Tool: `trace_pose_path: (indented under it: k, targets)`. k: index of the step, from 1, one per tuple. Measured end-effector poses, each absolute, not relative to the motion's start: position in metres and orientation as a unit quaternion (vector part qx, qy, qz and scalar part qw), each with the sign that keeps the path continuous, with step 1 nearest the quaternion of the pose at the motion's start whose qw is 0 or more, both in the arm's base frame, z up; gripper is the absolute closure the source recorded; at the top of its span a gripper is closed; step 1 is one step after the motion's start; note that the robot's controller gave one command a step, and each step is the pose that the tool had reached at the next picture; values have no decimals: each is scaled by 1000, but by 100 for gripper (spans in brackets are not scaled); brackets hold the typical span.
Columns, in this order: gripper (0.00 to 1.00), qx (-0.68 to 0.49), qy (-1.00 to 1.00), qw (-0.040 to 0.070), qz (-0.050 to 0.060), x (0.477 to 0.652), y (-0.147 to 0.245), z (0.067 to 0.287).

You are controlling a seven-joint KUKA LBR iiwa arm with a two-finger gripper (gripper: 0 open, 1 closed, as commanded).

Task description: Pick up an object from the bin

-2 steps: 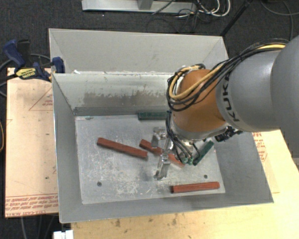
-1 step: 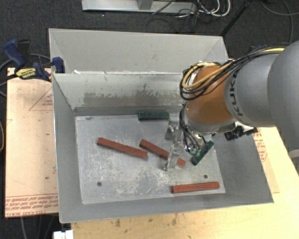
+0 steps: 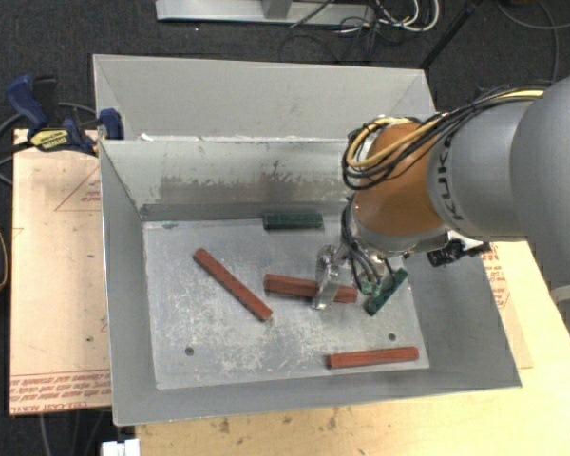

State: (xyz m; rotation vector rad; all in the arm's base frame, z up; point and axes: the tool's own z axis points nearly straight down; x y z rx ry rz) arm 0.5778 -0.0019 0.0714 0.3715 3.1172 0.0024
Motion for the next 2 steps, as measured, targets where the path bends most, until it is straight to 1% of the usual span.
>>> trace_pose_path:
  k: [1,2]
  targets:
    - [100,120,993,4,1,639,-17,72]
    - [100,118,993,6,1,637,-11,228]
